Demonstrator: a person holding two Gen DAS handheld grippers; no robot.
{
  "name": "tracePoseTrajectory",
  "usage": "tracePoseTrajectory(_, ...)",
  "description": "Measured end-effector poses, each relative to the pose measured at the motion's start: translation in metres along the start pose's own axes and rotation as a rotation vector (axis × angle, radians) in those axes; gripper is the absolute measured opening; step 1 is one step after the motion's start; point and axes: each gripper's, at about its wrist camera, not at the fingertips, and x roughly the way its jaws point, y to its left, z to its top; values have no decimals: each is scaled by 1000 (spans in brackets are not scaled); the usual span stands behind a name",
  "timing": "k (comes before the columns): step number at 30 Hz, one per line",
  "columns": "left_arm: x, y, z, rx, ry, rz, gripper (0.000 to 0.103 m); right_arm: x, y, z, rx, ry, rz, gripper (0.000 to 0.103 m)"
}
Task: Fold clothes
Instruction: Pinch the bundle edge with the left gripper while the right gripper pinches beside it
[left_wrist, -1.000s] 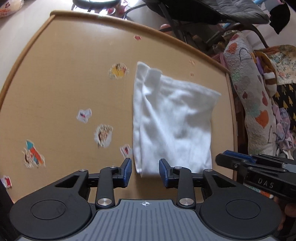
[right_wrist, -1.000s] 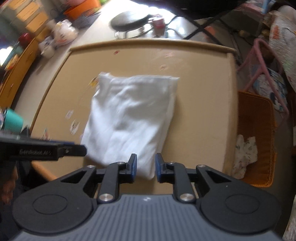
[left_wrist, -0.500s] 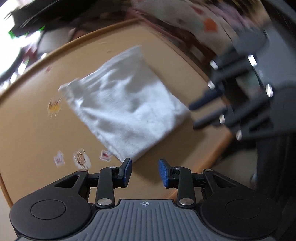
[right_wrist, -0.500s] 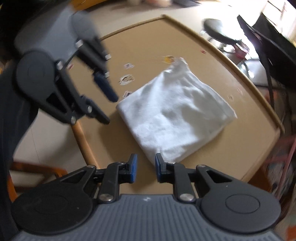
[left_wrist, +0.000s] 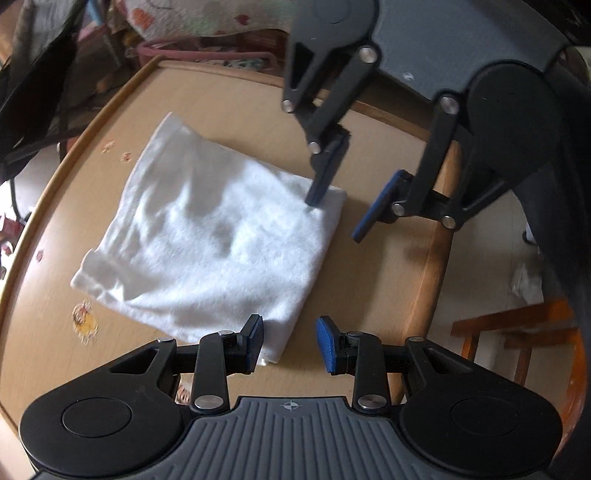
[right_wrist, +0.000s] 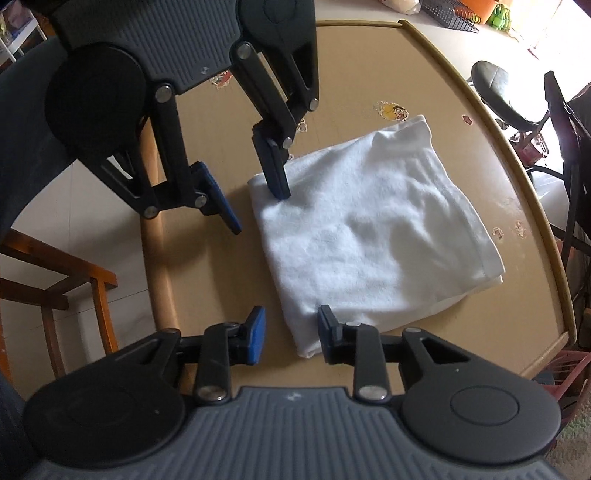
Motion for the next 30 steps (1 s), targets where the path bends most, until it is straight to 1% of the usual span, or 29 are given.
tracePoseTrajectory(4,9,-2,3,48,1,13,35,9,2,1,-18,12,-24,30)
tracePoseTrajectory(9,10,6,9,33,-14,-6,35,12,2,1,-12,1,-28,30)
tracePoseTrajectory(12,12,10,8,43,-17,-23,35,13,2,2,-18,-1,-31,29)
tracePoseTrajectory(16,13,4,5,113,-6,-12,35,15,1,3,-10,-3,-43,25)
tracePoseTrajectory(19,16,-6,9,177,15,25,35,15,-3,3,20,-7,-44,21)
tracePoseTrajectory(20,17,-7,12,181,19,32,35,15,-4,3,29,-8,-43,21)
tracePoseTrajectory(21,17,-6,14,176,23,33,28,15,-5,3,39,-8,-42,20)
tracePoseTrajectory(23,18,-4,18,153,23,39,26,16,-7,4,53,-6,-41,19)
tracePoseTrajectory(24,18,-3,19,148,22,56,17,13,-9,5,55,-5,-41,19)
tracePoseTrajectory(29,22,1,20,113,14,105,10,12,-11,5,67,-8,-46,18)
tracePoseTrajectory(30,23,0,20,113,16,115,10,12,-12,5,73,-10,-47,15)
